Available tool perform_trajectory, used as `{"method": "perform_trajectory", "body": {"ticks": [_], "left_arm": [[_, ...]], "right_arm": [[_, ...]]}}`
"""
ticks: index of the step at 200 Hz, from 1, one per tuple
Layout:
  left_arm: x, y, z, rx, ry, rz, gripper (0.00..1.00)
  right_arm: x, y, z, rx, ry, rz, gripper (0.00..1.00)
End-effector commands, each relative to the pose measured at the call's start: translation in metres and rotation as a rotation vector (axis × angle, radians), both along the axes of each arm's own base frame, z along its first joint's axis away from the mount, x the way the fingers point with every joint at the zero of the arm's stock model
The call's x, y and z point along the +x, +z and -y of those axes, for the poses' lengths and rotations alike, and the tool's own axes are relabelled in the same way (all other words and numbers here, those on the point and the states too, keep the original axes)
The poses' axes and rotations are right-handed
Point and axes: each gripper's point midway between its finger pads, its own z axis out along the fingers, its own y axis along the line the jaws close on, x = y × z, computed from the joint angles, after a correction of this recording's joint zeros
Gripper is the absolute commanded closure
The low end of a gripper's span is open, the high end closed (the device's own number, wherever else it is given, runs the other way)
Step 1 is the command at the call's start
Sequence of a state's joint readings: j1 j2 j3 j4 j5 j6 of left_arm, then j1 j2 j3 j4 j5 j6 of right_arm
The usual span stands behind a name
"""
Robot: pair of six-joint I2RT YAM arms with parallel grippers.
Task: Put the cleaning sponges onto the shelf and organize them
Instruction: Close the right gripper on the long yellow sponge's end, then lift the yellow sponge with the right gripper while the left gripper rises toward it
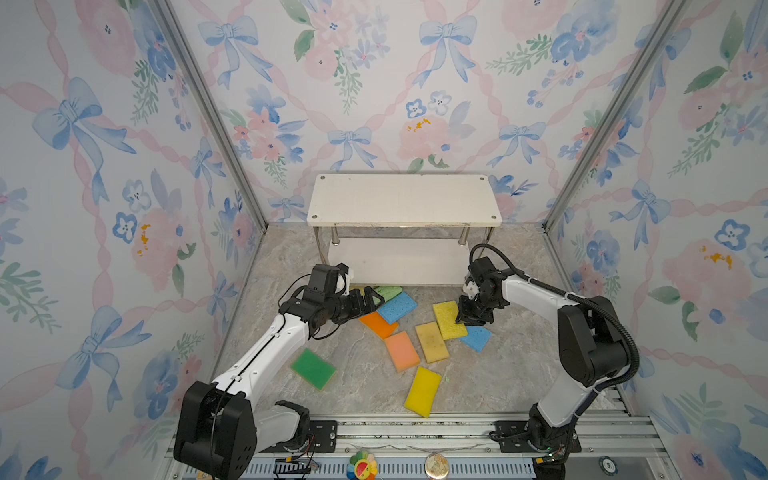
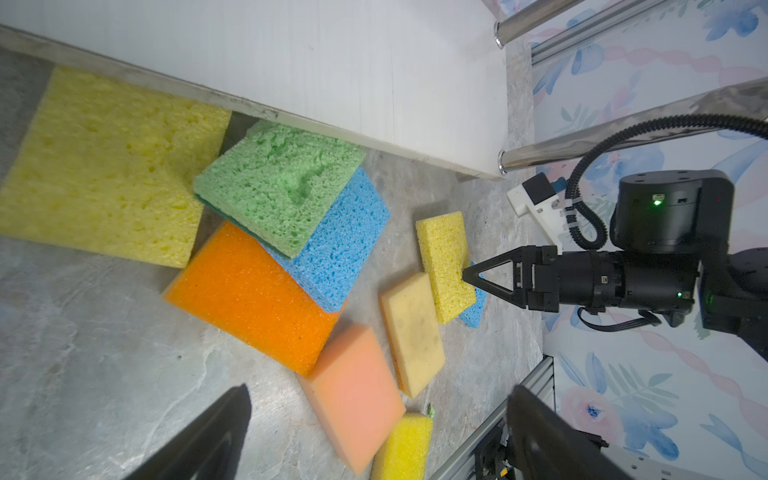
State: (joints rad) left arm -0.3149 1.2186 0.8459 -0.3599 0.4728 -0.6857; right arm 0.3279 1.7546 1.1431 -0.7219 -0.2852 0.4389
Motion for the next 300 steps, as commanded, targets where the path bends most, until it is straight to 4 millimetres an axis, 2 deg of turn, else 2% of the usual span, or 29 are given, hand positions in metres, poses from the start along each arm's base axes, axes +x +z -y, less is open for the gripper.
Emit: {"method": "perform_trajectory", "body": {"ticks": [1,61,123,127,186,206,232,263,289,300], "left_arm": [[0.003,0.01,0.004,-0.019,-0.007,0.02,0.02],[0.004,0.012,0.005,-0.022,-0.008,0.023,0.02],[0.003,0.015,0.005,-0.027,-0.007,0.032,0.02],[0.003,0.016,0.005,-0.029,-0.008,0.034,0.02],[0.002,0.027,0.013,-0.065,-0.027,0.055,0.02],[0.0,0.036,0.024,-0.119,-0.05,0.076,0.02],[-0.003,0.055,0.045,-0.273,-0.08,0.112,0.02],[-0.002,0.081,0.057,-0.462,-0.077,0.158,0.03],[-0.006,0.093,0.069,-0.53,-0.102,0.177,0.05],[-0.009,0.092,0.075,-0.53,-0.108,0.175,0.05]], "right_arm": [[-0.003,-0.004,0.003,0.008,-0.002,-0.019,0.8],[-0.002,0.005,0.007,0.009,-0.006,-0.003,1.0],[-0.006,0.029,0.014,0.013,-0.012,0.027,1.0],[-0.006,0.038,0.014,0.019,-0.013,0.05,1.0],[-0.017,0.075,0.022,0.05,-0.03,0.108,1.0],[-0.019,0.091,0.019,0.078,-0.032,0.133,1.0],[-0.018,0.118,0.01,0.137,-0.029,0.185,1.0],[-0.015,0.155,-0.007,0.218,-0.004,0.257,1.0],[-0.013,0.185,-0.025,0.294,0.026,0.31,1.0],[-0.013,0.199,-0.033,0.331,0.037,0.337,1.0]]}}
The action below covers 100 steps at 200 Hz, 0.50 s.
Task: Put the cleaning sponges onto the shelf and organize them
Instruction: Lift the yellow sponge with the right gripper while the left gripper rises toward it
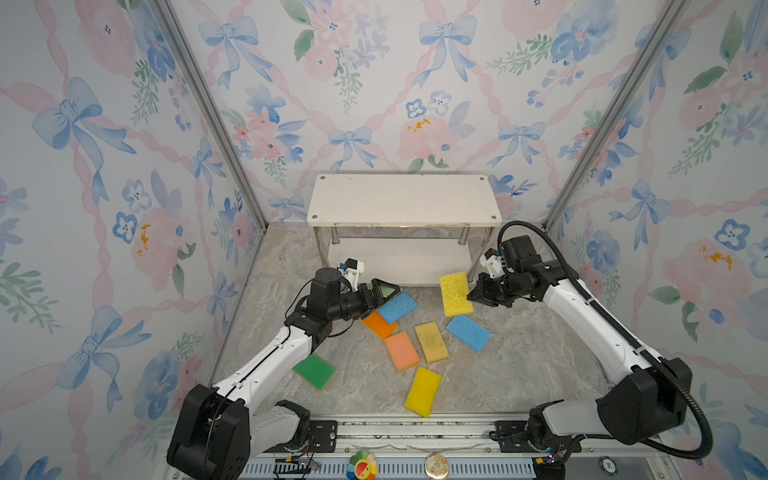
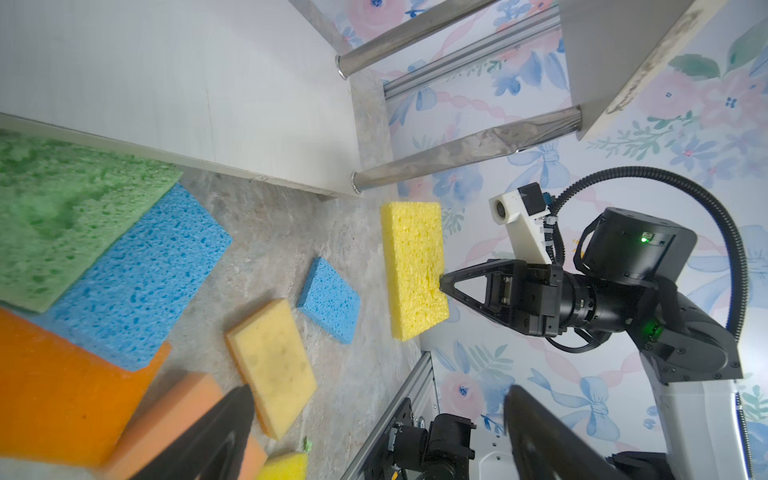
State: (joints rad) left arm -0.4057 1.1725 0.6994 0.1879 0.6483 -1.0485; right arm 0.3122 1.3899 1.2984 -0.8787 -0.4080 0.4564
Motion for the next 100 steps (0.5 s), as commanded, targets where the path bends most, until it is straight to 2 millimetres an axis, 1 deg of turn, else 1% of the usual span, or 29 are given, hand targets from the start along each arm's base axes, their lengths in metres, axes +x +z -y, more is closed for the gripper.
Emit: {"method": "perform_trajectory", "body": {"ticks": [1,20,34,57,78,100], "left_arm": [[-0.004,0.032,0.016,-0.112,-0.038,0.07,0.05],[-0.009,0.032,0.031,-0.12,-0.067,0.071,0.05],[-0.01,0.038,0.042,-0.141,-0.084,0.085,0.06],[-0.009,0.045,0.054,-0.148,-0.098,0.106,0.06],[-0.005,0.053,0.056,-0.16,-0.089,0.128,0.08],[-0.003,0.066,0.056,-0.176,-0.083,0.162,0.13]], "right_arm": [[-0.006,0.036,-0.021,0.101,0.039,0.042,1.0],[-0.008,0.056,-0.038,0.159,0.074,0.082,1.0],[-0.01,0.07,-0.051,0.201,0.103,0.103,1.0],[-0.015,0.087,-0.072,0.269,0.148,0.129,1.0],[-0.02,0.094,-0.085,0.303,0.183,0.136,1.0],[-0.025,0.091,-0.093,0.314,0.211,0.123,1.0]]}}
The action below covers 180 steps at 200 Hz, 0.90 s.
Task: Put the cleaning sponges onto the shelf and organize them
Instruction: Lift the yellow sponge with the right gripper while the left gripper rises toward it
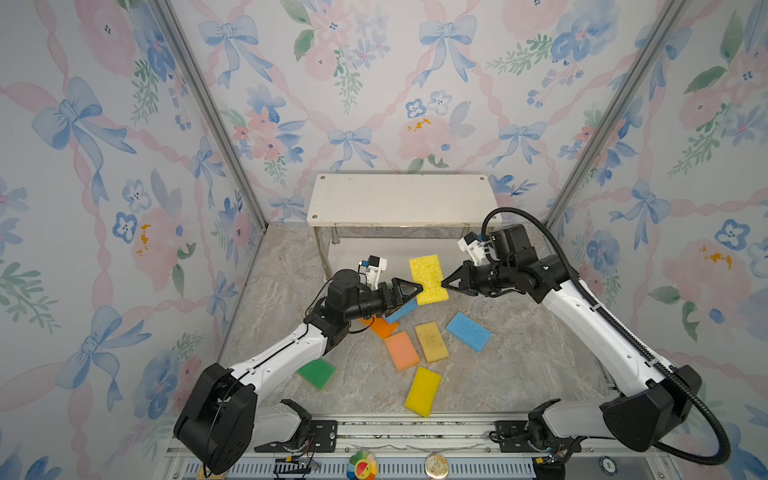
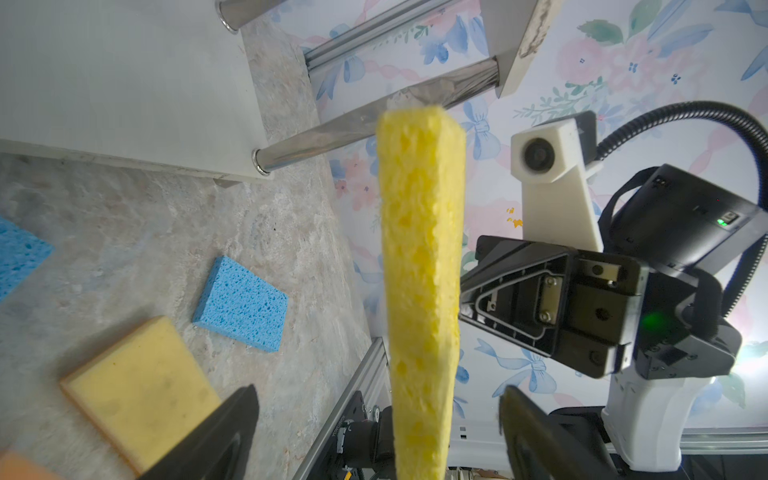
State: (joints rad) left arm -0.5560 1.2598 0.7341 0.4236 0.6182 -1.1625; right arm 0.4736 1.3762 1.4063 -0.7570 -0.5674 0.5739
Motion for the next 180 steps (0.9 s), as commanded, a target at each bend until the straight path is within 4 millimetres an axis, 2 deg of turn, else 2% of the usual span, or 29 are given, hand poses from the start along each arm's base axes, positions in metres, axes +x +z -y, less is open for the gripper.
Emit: {"method": "perform_trajectory", "body": {"ticks": [1,24,50,74,86,92,102,116,137,151,158,180], "left_arm": [[0.007,0.035,0.002,-0.057,0.017,0.094,0.13],[0.008,0.04,0.001,-0.065,0.023,0.115,0.25],[0.009,0.038,0.002,-0.061,0.023,0.113,0.39],[0.01,0.034,0.001,-0.057,0.029,0.107,0.64],[0.01,0.032,0.001,-0.054,0.036,0.102,0.85],[0.011,0.032,0.0,-0.055,0.039,0.101,0.92],[0.011,0.031,0.0,-0.056,0.04,0.097,0.99],[0.01,0.029,0.0,-0.055,0.039,0.094,1.0],[0.009,0.027,-0.001,-0.053,0.044,0.093,1.0],[0.008,0.025,-0.004,-0.051,0.055,0.09,1.0],[0.009,0.023,-0.006,-0.05,0.066,0.085,1.0],[0.009,0.016,-0.014,-0.051,0.107,0.061,1.0]], "right_arm": [[-0.007,0.019,-0.014,0.067,0.041,0.021,1.0],[-0.013,0.017,-0.022,0.079,0.083,0.012,1.0],[-0.017,0.015,-0.022,0.067,0.103,0.006,1.0],[-0.016,0.014,-0.024,0.073,0.109,-0.003,1.0],[-0.016,0.014,-0.025,0.075,0.109,-0.004,1.0],[-0.016,0.014,-0.026,0.076,0.109,-0.005,1.0],[-0.017,0.015,-0.026,0.078,0.11,-0.004,1.0],[-0.017,0.015,-0.026,0.079,0.105,-0.005,1.0],[-0.018,0.017,-0.024,0.081,0.093,-0.004,0.8],[-0.018,0.016,-0.021,0.075,0.066,0.01,0.53],[-0.017,0.015,-0.02,0.081,0.032,0.006,0.44],[-0.018,0.007,-0.023,0.119,-0.036,0.024,0.39]]}}
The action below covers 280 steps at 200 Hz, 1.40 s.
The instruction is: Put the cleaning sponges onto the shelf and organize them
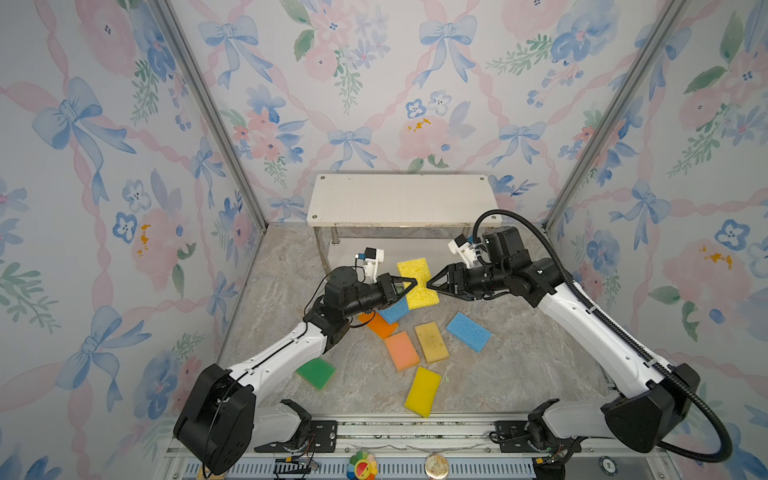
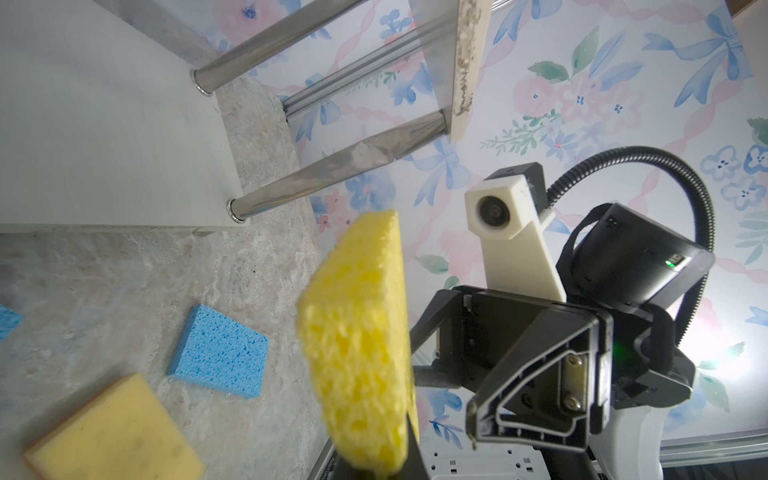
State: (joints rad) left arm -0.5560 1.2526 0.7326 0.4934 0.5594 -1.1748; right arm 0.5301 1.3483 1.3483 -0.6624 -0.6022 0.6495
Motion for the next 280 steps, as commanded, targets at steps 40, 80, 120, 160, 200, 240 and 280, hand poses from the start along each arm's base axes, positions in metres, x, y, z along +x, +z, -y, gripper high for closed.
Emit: {"method": "perform_trajectory", "body": {"ticks": [40,80,120,160,200,240,280], "left_arm": [[0.003,-0.035,-0.052,-0.032,0.167,-0.128,1.0],[-0.002,-0.055,-0.078,-0.055,0.221,-0.198,1.0],[-0.006,-0.051,-0.079,-0.066,0.212,-0.193,1.0],[-0.01,-0.048,-0.081,-0.076,0.206,-0.186,1.0],[-0.01,-0.049,-0.082,-0.075,0.206,-0.186,1.0],[-0.01,-0.05,-0.082,-0.071,0.202,-0.188,1.0],[-0.008,-0.051,-0.082,-0.066,0.2,-0.186,1.0]], "right_arm": [[-0.016,-0.022,-0.016,0.005,-0.049,0.012,0.35],[-0.023,-0.051,-0.039,-0.034,-0.036,-0.036,0.28],[-0.017,-0.059,-0.067,0.006,-0.025,-0.063,0.3],[-0.012,-0.056,-0.077,0.021,-0.017,-0.064,0.42],[-0.011,-0.052,-0.079,0.025,-0.018,-0.058,0.55],[-0.012,-0.053,-0.079,0.025,-0.016,-0.064,0.69],[-0.012,-0.054,-0.079,0.02,-0.018,-0.065,0.81]]}}
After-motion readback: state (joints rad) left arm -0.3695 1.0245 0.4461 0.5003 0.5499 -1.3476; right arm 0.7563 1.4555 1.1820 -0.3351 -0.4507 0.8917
